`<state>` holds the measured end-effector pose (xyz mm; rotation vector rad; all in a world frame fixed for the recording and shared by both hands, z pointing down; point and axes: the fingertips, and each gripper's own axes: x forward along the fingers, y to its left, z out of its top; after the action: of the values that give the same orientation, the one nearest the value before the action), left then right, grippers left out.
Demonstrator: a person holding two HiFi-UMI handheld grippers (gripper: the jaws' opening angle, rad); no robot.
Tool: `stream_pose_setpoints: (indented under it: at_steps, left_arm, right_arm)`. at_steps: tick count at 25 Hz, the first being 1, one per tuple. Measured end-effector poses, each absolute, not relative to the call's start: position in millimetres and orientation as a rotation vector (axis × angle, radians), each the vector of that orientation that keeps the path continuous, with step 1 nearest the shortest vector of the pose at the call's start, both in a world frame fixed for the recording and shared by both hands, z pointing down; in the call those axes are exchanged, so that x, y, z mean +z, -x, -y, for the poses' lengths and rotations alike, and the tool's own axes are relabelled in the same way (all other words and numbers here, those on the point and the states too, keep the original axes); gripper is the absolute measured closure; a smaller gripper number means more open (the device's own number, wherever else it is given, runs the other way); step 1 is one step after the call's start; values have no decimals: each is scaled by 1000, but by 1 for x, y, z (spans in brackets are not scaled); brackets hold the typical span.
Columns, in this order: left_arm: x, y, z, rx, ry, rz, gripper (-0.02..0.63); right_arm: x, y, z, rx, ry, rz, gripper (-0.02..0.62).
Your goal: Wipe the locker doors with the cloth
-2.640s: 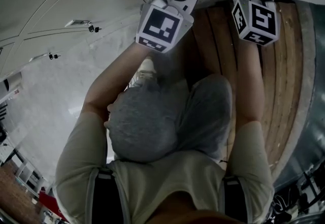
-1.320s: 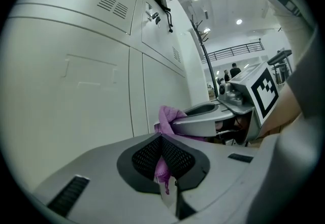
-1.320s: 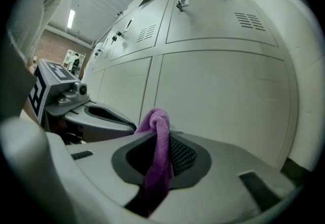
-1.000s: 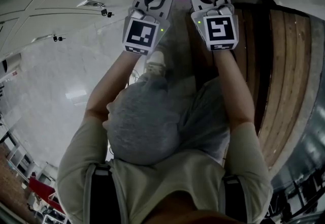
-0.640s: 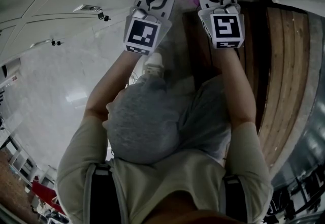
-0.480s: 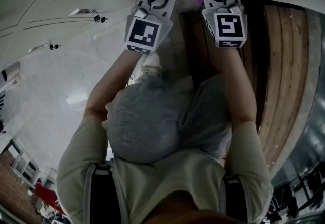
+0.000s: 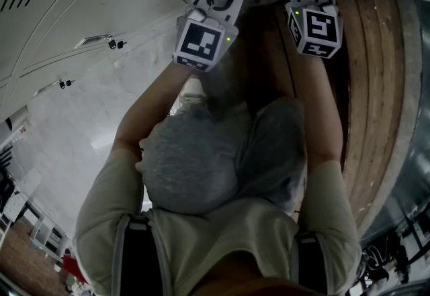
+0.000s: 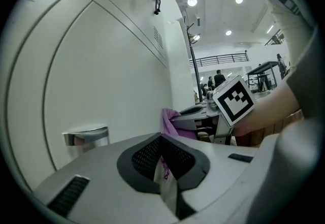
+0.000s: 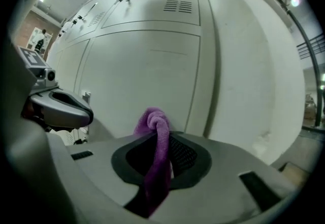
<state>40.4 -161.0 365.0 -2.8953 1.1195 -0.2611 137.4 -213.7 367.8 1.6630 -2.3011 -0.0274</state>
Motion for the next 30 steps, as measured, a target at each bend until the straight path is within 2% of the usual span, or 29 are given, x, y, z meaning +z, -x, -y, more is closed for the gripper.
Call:
stream_pose_setpoints:
  at_steps: [7,14,23,30]
  left_arm:
    - [371,-76,168,-255,2928,-1042,603]
    - [368,-73,168,-256,2918,-1035,603]
    - [356,-13,155,-301,2846,-1178,603]
    - [378,26,140,-363,2825,-1247,603]
  right_arm:
    - [368,-174,225,-29,-1742,2228,540]
    - [362,-168,216,0,-1741,2263,540]
    - [345,-94,170,-42,-1555,2456,540]
    - [382,-34,148,9,-1360,2517,540]
